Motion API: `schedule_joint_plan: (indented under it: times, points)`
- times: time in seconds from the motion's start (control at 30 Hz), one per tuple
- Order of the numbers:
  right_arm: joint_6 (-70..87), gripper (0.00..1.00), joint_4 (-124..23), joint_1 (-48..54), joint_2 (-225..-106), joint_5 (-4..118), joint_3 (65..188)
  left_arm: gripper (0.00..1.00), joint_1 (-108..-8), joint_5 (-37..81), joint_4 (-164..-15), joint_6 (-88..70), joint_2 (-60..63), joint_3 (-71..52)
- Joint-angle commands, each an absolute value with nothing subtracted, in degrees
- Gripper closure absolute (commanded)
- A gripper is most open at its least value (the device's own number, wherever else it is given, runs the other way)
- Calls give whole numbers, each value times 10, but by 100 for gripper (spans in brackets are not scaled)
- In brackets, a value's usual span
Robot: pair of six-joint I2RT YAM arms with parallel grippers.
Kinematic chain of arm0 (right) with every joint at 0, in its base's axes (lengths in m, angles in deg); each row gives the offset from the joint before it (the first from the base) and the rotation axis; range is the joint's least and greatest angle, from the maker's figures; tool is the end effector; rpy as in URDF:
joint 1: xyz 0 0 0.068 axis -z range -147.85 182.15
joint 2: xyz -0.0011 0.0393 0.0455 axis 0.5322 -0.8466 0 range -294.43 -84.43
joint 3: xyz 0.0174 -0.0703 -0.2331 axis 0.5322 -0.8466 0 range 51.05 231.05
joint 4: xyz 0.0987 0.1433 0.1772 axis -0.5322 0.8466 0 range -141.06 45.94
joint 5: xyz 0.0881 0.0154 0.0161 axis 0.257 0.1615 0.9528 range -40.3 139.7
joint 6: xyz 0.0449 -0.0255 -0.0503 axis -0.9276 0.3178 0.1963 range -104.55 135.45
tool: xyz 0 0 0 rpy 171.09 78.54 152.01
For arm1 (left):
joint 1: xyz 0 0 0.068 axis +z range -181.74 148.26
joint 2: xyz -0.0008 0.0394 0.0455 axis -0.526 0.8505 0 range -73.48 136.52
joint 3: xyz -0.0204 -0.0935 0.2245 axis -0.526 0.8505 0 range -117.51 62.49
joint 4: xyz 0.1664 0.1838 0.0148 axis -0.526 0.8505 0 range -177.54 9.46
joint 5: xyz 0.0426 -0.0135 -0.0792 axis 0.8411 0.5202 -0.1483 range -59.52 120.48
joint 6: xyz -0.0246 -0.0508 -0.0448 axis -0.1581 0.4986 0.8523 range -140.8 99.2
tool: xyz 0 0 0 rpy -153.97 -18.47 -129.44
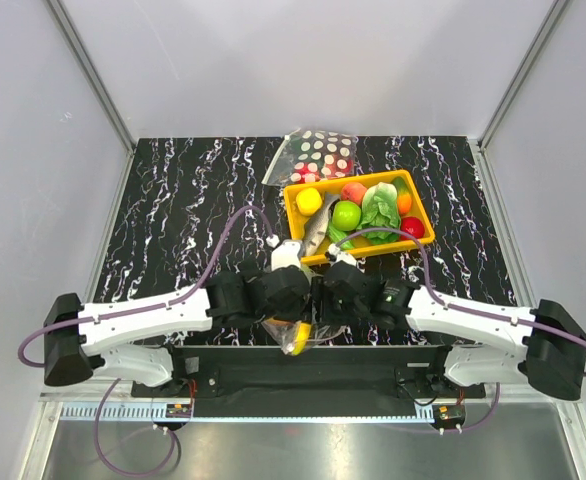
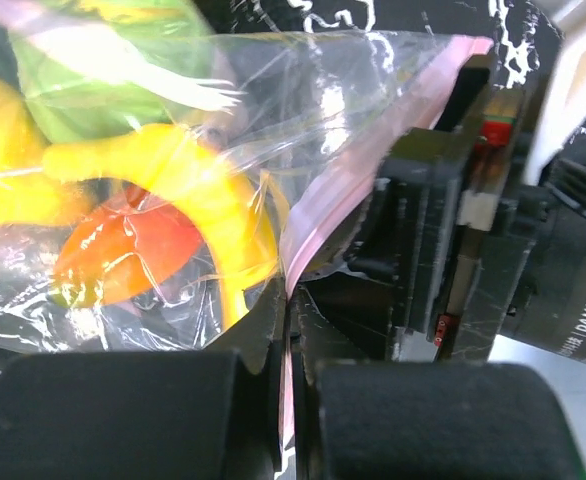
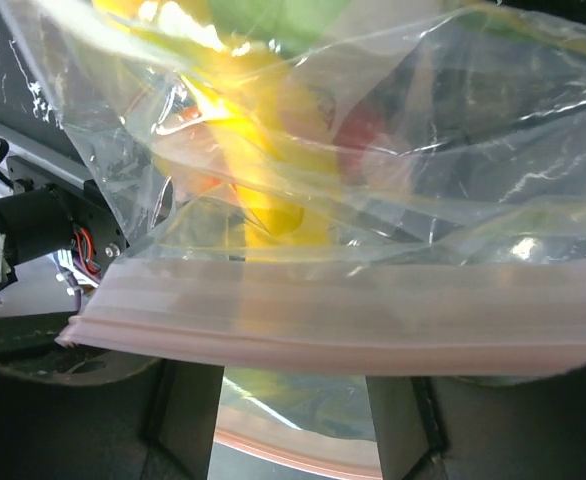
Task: Open the zip-top bag and remove the fake food
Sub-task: Pick up the fake fruit from the zipper food storage bag.
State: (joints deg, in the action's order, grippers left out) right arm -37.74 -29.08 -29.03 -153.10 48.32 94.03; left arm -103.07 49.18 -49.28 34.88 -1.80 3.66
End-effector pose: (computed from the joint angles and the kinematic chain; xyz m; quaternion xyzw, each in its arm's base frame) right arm 0.1260 0.2261 0.1868 -0.0606 0.9305 0.2975 0.2052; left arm 0.1036 -0.2469 0.2413 0.0731 0.9291 -0.2257 0.2836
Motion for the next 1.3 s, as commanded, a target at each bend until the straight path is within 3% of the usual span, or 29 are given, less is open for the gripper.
schedule_joint_plan:
  times: [0.0, 0.3, 0.53, 0.9, 1.07, 1.27]
  points:
    - [-403, 39, -368, -309, -1552, 469, 940, 100, -1021, 507, -533, 391, -50, 68]
    - [-427, 37, -380, -340, -1637, 425, 979, 100, -992, 482, -588, 446, -97, 134]
    - [-449, 36, -474, -357, -1674, 399, 969, 100, -969, 458, -670, 497, -147, 228]
    - [-449, 37, -464, -368, -1766, 366, 1018, 100, -966, 452, -713, 513, -171, 257]
    - [-437, 70, -417, -368, -1718, 330, 1008, 100, -962, 477, -662, 514, -183, 250]
    - [-425, 76, -329, -367, -1603, 281, 989, 100, -959, 500, -632, 470, -171, 247]
